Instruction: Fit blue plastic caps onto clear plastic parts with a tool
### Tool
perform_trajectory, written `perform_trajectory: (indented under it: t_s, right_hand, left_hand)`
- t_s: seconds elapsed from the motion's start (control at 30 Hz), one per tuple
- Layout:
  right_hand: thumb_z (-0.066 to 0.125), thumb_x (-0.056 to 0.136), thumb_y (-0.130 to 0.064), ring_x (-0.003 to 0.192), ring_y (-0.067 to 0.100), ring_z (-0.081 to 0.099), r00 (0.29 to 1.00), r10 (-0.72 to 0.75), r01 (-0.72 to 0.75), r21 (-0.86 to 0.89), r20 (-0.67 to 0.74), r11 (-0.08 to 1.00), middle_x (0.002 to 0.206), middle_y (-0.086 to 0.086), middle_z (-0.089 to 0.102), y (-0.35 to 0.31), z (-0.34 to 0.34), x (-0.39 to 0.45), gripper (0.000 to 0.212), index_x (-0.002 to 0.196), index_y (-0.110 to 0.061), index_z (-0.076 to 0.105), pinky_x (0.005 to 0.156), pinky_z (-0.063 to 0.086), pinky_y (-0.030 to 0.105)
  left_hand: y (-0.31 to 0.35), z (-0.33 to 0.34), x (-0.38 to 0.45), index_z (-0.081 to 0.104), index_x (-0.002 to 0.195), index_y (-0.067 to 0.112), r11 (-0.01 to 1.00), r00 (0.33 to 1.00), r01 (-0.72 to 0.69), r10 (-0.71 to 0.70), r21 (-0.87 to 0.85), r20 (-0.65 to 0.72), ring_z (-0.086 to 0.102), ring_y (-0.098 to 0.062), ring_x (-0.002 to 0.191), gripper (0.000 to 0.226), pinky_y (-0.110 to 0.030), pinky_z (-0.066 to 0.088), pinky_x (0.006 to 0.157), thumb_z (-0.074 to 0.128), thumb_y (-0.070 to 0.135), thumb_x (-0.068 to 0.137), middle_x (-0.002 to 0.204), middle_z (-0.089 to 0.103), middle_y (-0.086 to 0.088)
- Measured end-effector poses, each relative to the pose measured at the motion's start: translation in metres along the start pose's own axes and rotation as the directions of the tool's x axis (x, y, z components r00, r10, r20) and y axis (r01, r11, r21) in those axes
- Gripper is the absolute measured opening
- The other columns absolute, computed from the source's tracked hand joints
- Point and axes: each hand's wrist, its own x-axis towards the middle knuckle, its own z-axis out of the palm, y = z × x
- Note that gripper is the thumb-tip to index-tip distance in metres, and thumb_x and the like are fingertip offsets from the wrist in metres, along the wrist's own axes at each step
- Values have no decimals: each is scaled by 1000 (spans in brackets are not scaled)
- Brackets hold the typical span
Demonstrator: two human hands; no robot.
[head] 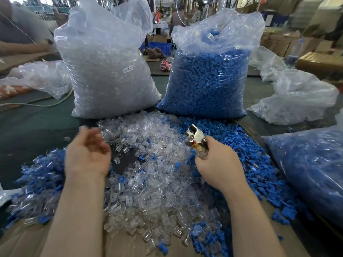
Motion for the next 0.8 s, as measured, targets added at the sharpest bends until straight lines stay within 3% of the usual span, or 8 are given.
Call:
perform_trajectory:
  t_s: [0.07,0.13,0.23,0.43,0.53,0.63,0.7,0.8]
  right_hand:
    - [55,85,-28,56,10,46,999,-32,32,-25,5,999,64,-8,51,-3,1,0,24,72,-27,35,46,27,29]
    - [55,85,-29,56,10,43,998,-54,54,-48,18,997,64,-8,48,-6,2,0,26,72,-26,33,47,25,29]
    - [56,84,-31,59,18,42,996,-91,92,-52,23,994,66,-8,47,-9,4,0,24,76,-26,34,47,24,30]
    - [58,82,-26,62,20,46,991,-134,135,-52,12,990,68,-9,46,-11,3,-1,18,85,-25,40,51,28,32]
    - [58,78,-23,64,19,46,986,-167,167,-49,8,985,70,-9,47,-13,4,-1,18,86,-25,41,52,30,32]
    - [60,75,-28,83,19,48,984,-175,179,-113,44,977,84,-11,47,-13,5,-1,29,97,-26,42,72,38,35]
    - [61,75,-36,99,19,43,987,-126,145,-202,103,969,97,-11,43,-8,3,-1,47,117,-33,40,90,31,39]
    - [61,77,-38,103,20,44,995,-75,88,-201,71,976,105,-8,48,-5,0,0,53,125,-36,39,98,30,39]
  left_hand:
    - [-16,14,-12,67,89,16,919,981,43,-113,392,157,61,-3,61,23,-16,49,56,69,38,81,75,68,7]
    - [-37,29,-28,68,97,15,712,931,-30,-235,702,278,62,-7,72,32,-20,51,61,70,40,79,85,70,4]
    - [-62,42,-47,69,98,12,515,871,-127,-352,848,344,66,-8,71,35,-21,52,61,68,43,82,87,73,1]
    - [-71,48,-54,73,88,10,505,821,-207,-376,838,429,73,-13,72,26,-21,59,65,69,37,87,81,77,-4]
    - [-75,49,-57,72,92,5,518,849,-225,-311,825,427,73,-13,67,20,-21,58,62,74,23,86,77,77,-6]
    - [-77,50,-58,73,89,2,560,901,-211,-206,801,382,71,-14,61,15,-22,58,57,75,16,85,73,76,-7]
    - [-76,48,-55,74,83,4,589,924,-215,-136,779,358,69,-14,61,12,-23,58,58,76,16,84,73,75,-9]
    - [-69,45,-48,75,80,5,639,937,-204,-92,742,336,69,-13,62,15,-21,59,59,75,19,86,74,76,-9]
